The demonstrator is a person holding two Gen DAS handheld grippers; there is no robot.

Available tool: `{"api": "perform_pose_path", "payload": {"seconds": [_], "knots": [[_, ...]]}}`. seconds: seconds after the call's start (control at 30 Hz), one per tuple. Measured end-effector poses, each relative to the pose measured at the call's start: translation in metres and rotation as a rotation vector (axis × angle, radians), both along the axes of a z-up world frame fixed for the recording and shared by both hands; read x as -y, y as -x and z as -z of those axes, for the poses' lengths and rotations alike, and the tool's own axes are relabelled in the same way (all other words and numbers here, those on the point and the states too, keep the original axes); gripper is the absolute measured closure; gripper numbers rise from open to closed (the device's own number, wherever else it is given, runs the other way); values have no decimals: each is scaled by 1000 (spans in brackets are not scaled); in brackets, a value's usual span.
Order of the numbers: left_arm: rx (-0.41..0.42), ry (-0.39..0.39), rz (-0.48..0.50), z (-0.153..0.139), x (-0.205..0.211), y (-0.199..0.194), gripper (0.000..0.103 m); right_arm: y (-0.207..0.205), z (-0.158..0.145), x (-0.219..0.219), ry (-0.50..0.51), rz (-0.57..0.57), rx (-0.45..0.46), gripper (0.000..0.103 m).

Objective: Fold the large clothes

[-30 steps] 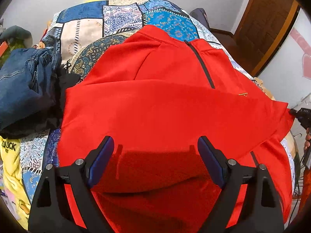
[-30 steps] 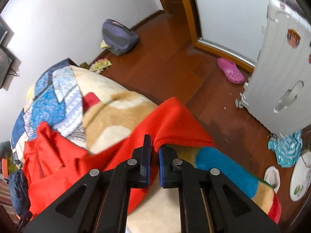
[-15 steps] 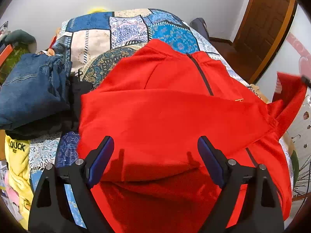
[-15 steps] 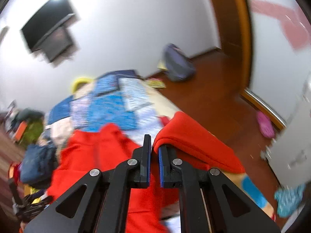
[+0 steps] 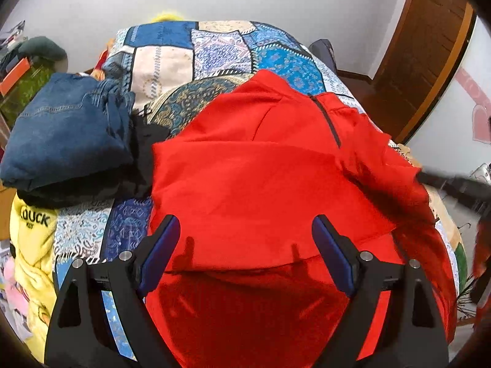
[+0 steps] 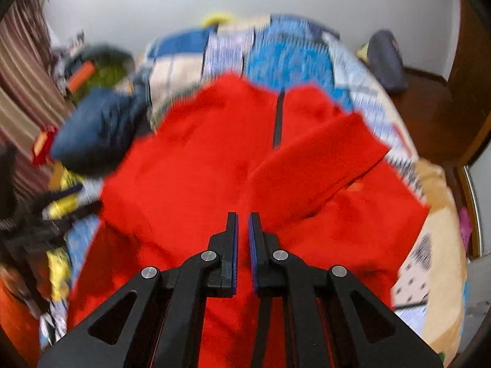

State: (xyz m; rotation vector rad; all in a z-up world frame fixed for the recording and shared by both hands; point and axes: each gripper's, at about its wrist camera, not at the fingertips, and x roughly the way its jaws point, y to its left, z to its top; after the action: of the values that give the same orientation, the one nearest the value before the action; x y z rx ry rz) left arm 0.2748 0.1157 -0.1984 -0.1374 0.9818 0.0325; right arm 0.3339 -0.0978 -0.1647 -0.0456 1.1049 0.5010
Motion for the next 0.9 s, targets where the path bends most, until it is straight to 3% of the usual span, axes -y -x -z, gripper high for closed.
{"api": "perform_pose_path", "payload": {"seconds": [0.1, 0.27, 0.33, 0.4, 0.7, 0.9], "knots": [[-12, 7, -12, 6, -4, 3, 15, 6, 15, -5, 72, -35, -26, 96], [-29, 25, -22, 12, -5, 3, 15, 10, 4, -8, 138, -60, 10, 85], [-30, 35, -13, 10, -1, -2, 15, 9, -5, -1, 145, -39, 44, 65], [-27, 32, 4, 5, 6, -8, 15, 5, -14, 16, 142, 18, 84, 55], [40, -1, 194, -31, 90, -57, 15, -15, -25, 95, 132, 261, 94, 55], [10, -28, 365, -18, 168, -96, 16, -12, -18, 134, 136, 336, 69, 55]]}}
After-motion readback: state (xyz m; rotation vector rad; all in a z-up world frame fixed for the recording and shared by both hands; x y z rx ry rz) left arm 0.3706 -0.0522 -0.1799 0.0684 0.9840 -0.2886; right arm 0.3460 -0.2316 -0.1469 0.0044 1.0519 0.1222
